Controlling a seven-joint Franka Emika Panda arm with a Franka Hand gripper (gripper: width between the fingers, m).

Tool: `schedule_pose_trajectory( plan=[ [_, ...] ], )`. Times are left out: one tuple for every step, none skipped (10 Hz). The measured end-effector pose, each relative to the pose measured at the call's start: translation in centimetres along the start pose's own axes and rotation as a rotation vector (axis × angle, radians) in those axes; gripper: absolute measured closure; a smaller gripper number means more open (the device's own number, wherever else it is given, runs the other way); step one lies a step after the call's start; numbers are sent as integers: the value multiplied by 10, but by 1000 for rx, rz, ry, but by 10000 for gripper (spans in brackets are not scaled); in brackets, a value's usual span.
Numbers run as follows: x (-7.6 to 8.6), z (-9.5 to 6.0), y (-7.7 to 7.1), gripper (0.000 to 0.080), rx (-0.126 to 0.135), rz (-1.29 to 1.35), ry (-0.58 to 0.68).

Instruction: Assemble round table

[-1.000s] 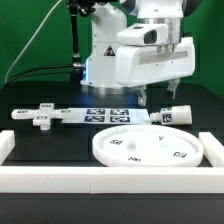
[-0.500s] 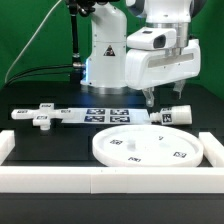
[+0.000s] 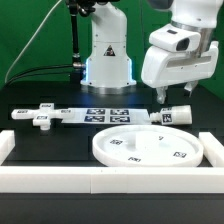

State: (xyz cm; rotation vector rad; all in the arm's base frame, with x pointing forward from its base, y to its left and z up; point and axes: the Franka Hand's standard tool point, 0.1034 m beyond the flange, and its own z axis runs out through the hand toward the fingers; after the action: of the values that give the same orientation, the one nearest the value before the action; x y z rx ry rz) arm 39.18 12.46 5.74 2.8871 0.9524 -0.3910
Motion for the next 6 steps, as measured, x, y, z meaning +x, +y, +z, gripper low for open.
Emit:
schedule_pose_trajectory(
  plan=[
    [4, -1, 0, 150, 2, -4, -26],
    [-2, 1, -2, 150, 12, -7, -118],
    [-2, 1, -3, 150, 17, -14, -189],
    [2, -1, -5, 150, 0, -27, -240],
    [7, -5, -7, 150, -7, -46, -319],
    [12, -6, -9, 150, -3, -46, -402]
  ],
)
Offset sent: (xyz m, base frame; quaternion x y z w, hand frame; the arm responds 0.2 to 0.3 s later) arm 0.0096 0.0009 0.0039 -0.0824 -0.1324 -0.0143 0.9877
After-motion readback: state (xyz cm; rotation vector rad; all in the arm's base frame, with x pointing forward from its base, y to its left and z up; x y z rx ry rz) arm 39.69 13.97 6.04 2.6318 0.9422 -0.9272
